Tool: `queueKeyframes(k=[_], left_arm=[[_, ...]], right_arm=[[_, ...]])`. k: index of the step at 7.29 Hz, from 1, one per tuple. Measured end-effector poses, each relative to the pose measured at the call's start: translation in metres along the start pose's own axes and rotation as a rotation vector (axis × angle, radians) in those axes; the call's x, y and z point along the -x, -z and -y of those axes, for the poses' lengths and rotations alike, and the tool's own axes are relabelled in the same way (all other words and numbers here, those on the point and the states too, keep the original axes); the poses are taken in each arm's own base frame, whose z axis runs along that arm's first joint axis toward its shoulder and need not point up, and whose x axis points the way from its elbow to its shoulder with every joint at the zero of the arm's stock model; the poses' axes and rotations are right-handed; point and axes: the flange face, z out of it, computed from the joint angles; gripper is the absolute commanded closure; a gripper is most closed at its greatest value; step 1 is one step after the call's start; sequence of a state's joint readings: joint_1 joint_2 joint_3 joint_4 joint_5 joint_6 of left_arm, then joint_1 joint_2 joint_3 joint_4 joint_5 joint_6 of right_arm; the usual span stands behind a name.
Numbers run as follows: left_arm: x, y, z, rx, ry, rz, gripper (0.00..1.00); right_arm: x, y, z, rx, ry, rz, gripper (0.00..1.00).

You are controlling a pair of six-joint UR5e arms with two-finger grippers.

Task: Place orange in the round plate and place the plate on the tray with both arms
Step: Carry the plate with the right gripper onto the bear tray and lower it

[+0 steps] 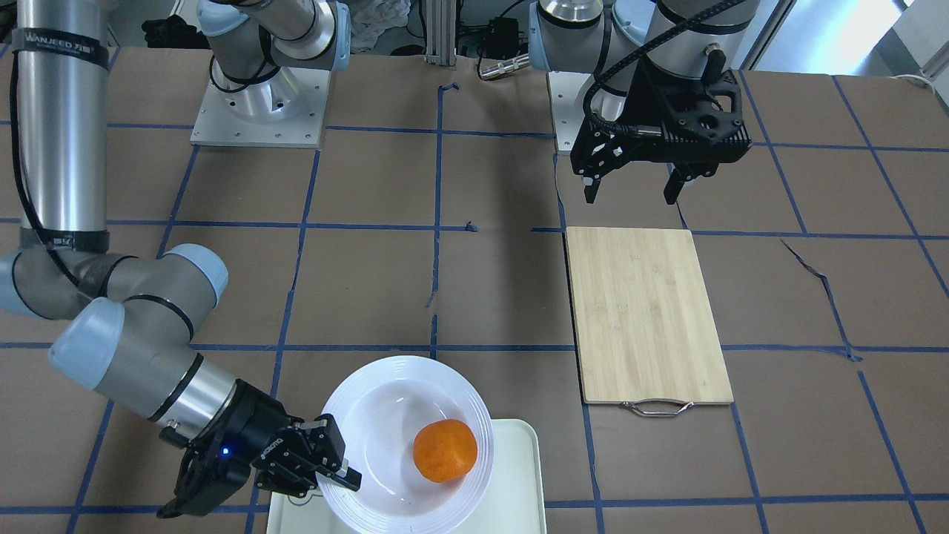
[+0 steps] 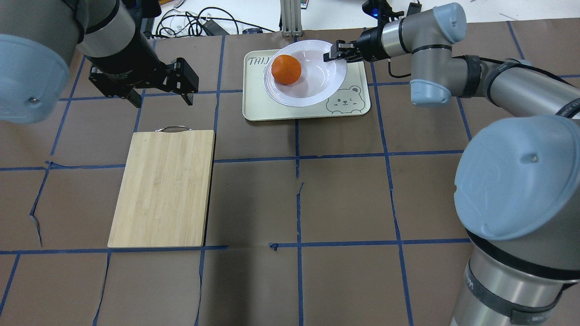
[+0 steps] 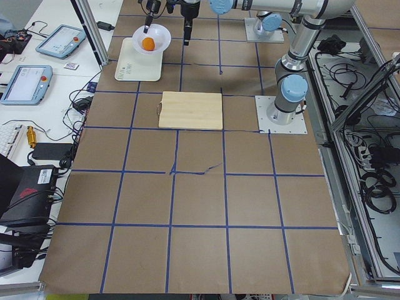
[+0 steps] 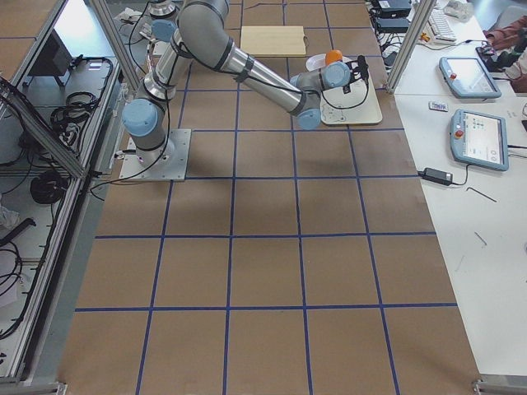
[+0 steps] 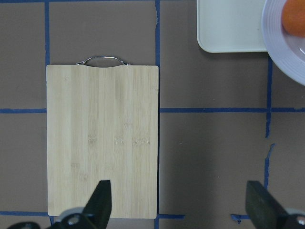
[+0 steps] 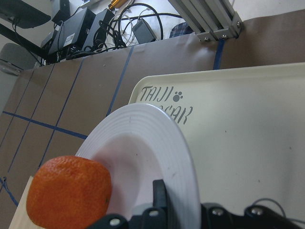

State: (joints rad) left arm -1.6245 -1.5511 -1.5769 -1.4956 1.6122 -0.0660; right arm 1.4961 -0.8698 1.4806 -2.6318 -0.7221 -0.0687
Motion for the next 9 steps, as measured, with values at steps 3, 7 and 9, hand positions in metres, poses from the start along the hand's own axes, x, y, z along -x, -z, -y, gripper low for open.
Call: queueKeyframes(k=[3, 7, 9], left_arm=[[0.000, -0.001, 0.000, 0.001, 0.000, 0.000, 0.00], [0.000, -0.001, 0.000, 0.001, 0.000, -0.001, 0.00], [0.000, -0.001, 0.000, 0.001, 0.000, -0.001, 0.00]], right_arm=[[-0.038, -0.033, 0.017, -0.005, 0.006, 0.013, 1.00], [-0.077, -0.069, 0.016, 0.008, -0.007, 0.013, 1.00], [-0.083, -0.076, 0.011, 0.016, -0.016, 0.020, 1.00]])
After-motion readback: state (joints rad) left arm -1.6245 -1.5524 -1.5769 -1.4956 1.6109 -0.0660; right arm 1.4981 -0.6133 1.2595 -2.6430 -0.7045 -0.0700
